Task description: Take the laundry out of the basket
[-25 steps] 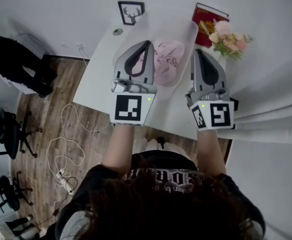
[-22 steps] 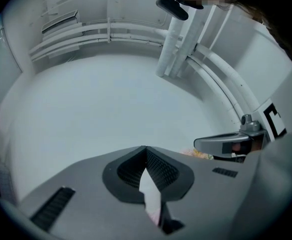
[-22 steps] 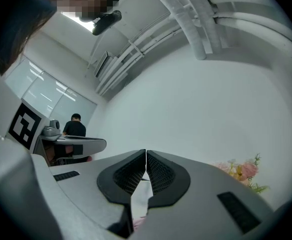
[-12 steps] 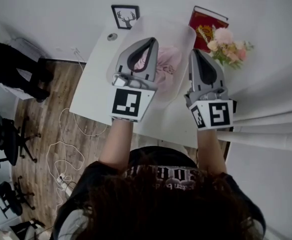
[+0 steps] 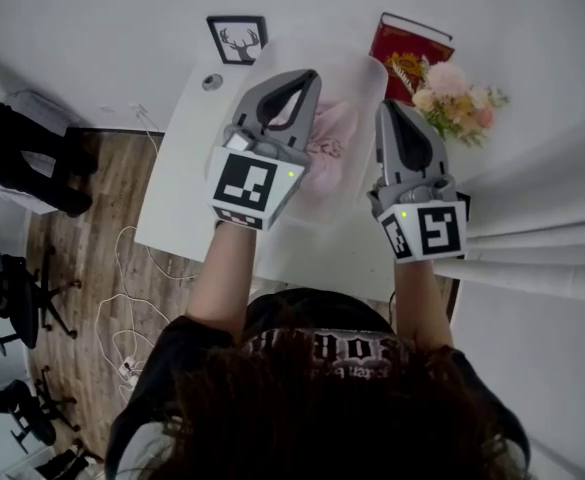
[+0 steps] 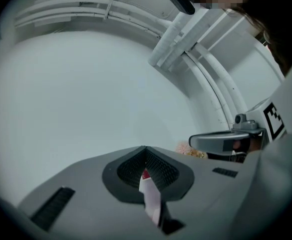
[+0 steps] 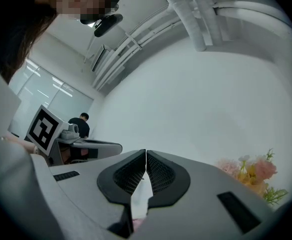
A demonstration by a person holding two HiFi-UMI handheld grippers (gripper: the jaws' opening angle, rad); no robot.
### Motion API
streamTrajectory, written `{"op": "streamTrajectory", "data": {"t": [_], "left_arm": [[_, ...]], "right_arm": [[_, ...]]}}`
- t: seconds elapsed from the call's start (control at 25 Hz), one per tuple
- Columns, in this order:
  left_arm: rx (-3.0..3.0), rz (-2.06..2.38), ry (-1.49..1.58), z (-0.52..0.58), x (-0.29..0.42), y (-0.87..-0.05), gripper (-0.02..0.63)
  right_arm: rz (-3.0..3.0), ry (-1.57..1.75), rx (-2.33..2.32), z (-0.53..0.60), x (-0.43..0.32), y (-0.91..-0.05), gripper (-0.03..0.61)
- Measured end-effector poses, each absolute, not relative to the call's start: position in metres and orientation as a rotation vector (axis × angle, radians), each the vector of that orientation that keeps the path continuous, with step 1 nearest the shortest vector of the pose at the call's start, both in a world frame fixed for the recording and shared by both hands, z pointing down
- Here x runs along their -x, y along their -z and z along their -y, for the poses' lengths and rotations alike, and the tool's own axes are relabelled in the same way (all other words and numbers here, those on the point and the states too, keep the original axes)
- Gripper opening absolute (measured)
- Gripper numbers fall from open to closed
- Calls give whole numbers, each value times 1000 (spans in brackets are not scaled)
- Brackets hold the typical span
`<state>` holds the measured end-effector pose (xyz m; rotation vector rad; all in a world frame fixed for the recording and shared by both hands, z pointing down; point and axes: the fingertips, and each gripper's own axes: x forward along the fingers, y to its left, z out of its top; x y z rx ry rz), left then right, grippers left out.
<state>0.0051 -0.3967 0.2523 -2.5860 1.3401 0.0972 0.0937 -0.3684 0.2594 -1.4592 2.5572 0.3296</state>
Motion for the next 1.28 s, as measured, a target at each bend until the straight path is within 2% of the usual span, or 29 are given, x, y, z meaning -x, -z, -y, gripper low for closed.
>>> {"op": "streamTrajectory", "data": {"t": [0.16,0.24,0.44,0.6,0.88,1.28], "left_arm": [[2621,-1263,7,412,-13,-261,-4],[2651,-1200,71,418,-20,-267,67],[2697,-1041,310,434,-40,-301,160],[2760,-881,533,450,-59,-337,319],[2775,-631,955,464,-78,-426,441],[2802,-545,1207,485,-85,-495,451]], "right_arm": [[-2546,-325,1474,374,-97,-258,28],[-2540,-325,1482,376,-99,-258,28],[-2541,-324,1495,383,-102,-261,28],[-2548,-323,1504,390,-103,-263,28],[-2554,-306,1529,399,-108,-270,28],[-2562,-259,1553,403,-106,-281,28]]}}
